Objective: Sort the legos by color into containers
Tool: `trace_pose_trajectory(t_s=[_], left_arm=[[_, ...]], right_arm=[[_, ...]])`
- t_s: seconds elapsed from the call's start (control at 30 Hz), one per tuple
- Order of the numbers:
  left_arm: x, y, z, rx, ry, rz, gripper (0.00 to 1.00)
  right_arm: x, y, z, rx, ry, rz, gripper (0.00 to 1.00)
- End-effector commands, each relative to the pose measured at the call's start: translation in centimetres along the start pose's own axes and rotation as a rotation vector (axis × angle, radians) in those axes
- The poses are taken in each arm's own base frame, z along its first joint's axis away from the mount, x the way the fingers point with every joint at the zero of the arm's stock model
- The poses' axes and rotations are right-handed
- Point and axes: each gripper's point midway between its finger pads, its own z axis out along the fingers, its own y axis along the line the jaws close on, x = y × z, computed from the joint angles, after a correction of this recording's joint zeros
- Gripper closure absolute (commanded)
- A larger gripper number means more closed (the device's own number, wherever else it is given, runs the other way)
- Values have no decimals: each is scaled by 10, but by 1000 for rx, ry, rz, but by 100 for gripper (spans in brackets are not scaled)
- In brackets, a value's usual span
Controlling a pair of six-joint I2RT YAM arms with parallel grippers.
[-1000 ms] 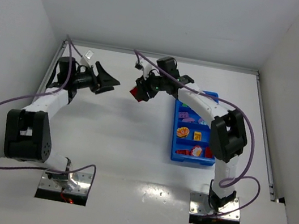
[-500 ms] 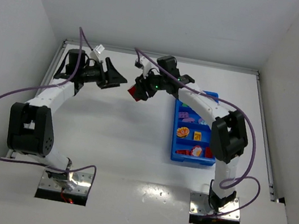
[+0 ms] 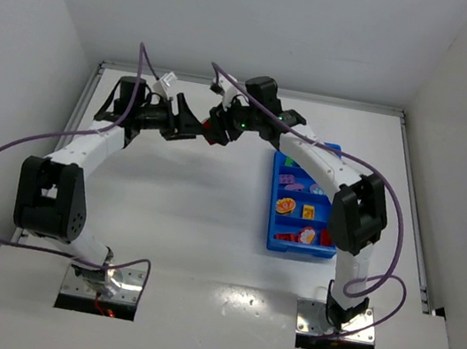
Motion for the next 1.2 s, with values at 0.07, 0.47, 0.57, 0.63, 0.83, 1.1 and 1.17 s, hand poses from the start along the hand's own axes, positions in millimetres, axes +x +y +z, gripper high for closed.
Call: trace_pose_trajectory(t_s=[0.07, 0.47, 0.57, 0.63, 0.83, 1.1, 1.17], left_arm=[[-13, -11, 5, 26, -12, 64, 28], [-21, -13, 11, 34, -11, 84, 33], [-20, -15, 15, 39, -3, 87, 35], [-20, -15, 15, 39, -3, 87, 35], [-20, -17, 16, 55, 7, 87, 33], [-18, -23, 15, 87, 21, 95, 19], [-18, -24, 15, 98, 21, 111, 22]], right_arm=[[-42, 10, -11, -5, -95, -51, 100], [-33, 11, -11, -8, -77, -59, 100], [-33, 11, -11, -7, -77, -68, 100], [-33, 15, -9, -15, -76, -73, 100], [-29, 15, -8, -17, -68, -77, 100], [-25, 14, -7, -9, -58, -73, 100], [-27, 13, -7, -8, -66, -77, 100]])
